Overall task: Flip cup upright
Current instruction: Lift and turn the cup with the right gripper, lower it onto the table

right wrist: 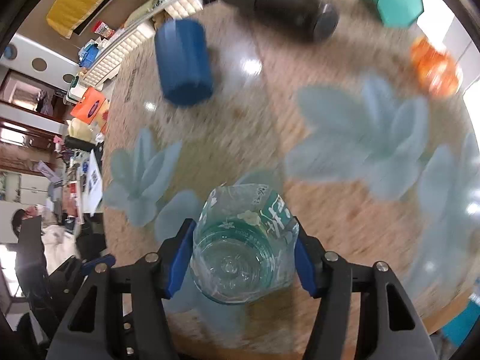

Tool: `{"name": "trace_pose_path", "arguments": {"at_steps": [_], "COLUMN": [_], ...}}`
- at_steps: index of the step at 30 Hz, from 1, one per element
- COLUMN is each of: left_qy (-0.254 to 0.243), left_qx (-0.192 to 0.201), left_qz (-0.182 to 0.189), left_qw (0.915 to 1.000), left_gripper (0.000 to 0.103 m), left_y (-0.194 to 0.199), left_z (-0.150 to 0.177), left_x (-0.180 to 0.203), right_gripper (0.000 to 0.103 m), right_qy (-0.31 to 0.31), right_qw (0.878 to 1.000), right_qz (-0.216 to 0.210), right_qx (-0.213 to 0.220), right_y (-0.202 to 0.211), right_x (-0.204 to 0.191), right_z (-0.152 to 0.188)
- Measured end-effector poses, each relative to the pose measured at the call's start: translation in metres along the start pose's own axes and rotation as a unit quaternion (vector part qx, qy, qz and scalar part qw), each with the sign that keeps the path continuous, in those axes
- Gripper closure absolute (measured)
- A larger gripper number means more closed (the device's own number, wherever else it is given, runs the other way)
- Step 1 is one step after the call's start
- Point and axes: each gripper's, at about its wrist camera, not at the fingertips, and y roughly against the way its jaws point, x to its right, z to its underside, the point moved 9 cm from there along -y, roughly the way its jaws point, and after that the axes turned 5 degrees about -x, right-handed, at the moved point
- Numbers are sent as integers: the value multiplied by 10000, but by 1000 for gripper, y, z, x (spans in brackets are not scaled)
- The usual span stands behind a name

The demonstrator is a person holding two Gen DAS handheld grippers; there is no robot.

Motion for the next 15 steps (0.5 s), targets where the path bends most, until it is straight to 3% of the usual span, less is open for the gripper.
{"name": "trace_pose_path", "arguments": {"at_steps": [8,15], "left_qy": [323,572], "left_qx": [103,320], "left_qz": [-67,-293], "left_qw": [9994,9974], "left_gripper": [0,0], "left_y": [1,-8], "left_z": [-6,-10], "left_x": [23,34], "right_gripper": [45,45], "right_qy": [942,1593], "right_qw": [9896,9724], "right_qz": [647,854], "right_qx": [874,1477], "right_y": [17,9], "right_x": [21,33], "right_z": [-31,-38]}}
